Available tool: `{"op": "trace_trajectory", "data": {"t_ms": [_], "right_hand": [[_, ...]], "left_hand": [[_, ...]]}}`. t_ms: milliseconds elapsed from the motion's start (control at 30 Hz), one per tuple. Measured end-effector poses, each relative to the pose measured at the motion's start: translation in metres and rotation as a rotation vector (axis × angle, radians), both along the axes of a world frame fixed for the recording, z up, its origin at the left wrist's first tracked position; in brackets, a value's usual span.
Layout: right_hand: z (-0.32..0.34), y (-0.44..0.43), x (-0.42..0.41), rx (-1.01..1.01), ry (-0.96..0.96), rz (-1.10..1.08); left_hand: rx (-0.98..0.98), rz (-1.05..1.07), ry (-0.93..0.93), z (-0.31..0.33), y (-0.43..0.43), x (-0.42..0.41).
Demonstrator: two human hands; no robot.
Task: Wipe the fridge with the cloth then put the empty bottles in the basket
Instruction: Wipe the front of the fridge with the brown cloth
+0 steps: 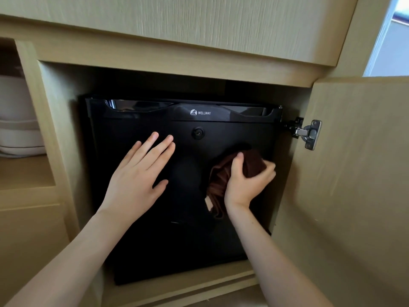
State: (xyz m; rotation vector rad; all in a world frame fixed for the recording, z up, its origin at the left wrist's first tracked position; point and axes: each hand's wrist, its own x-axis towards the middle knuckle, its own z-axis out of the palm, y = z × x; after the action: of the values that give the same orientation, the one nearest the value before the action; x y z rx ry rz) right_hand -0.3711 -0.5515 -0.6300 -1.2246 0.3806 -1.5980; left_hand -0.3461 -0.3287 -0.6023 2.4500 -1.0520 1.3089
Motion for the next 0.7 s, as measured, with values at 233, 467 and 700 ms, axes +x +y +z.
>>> {"op": "trace_trajectory", "data": {"t_ms": [233,467,700], "right_hand": [[-0.037,-0.008,-0.007,0.26,0.135,-0.001],[0.02,-0.023,-0.001,0.07,0.01,-0.011],[-0.071,-0.011,-0.01,0.402,0.127,0.022]], "left_hand": [[-0.012,0.005,0.014,0.0,-0.003,-0.005],[-0.011,0.003,-0.004,-0.001,-0.001,-0.002],[-0.009,0.008,0.007,-0.002,-0.002,-0.003]]}}
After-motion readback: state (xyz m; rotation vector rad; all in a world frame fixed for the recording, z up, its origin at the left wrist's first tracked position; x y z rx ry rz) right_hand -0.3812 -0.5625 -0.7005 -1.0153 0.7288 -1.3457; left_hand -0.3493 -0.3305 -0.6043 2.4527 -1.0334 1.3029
